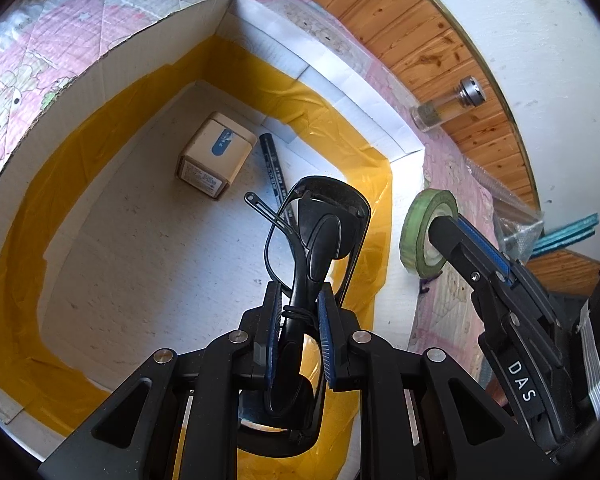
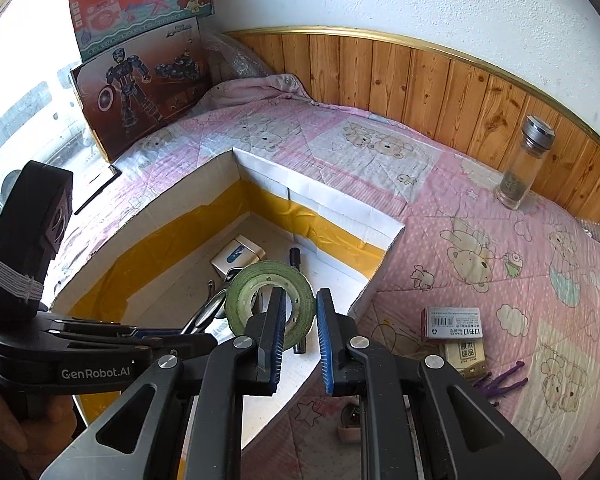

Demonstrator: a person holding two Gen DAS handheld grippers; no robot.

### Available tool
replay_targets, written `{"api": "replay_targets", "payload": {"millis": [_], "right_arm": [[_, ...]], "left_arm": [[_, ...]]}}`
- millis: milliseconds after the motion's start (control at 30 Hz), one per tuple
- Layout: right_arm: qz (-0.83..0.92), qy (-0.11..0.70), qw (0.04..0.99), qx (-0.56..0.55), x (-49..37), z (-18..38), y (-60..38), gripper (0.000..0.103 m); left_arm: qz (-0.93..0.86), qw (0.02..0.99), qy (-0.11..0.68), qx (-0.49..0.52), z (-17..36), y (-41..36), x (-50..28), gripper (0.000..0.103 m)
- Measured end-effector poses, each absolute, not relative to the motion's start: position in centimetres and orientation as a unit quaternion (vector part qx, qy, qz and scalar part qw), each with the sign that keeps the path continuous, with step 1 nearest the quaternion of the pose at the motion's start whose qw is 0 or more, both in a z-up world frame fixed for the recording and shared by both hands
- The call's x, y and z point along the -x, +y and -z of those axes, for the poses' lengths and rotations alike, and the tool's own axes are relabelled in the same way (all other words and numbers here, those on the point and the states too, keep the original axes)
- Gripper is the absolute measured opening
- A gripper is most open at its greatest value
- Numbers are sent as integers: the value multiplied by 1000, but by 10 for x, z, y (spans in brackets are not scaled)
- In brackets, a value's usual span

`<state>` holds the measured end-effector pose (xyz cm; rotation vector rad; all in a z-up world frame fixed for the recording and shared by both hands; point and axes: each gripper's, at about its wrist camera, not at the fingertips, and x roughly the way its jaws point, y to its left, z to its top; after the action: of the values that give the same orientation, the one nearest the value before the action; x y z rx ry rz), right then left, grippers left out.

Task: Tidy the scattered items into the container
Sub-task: 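Lower the black glasses with the left gripper while the right gripper lowers the green tape into the box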

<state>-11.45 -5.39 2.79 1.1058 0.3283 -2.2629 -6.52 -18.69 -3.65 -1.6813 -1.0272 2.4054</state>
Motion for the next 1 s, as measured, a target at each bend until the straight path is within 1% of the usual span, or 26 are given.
{"api": "replay_targets", "payload": {"millis": [333,800,1000], "right_arm": [[843,153,293,-425,136,-21,-61,16],[812,171,301,-470,166,5,-73,16],[797,200,308,-480,178,13,-84,16]], "left_arm": [[-749,10,-352,562,52,-189,71,18],[-724,-1,-356,591,68,-189,86,18],[-708,-14,-370,601,77,-193,90,19]]}}
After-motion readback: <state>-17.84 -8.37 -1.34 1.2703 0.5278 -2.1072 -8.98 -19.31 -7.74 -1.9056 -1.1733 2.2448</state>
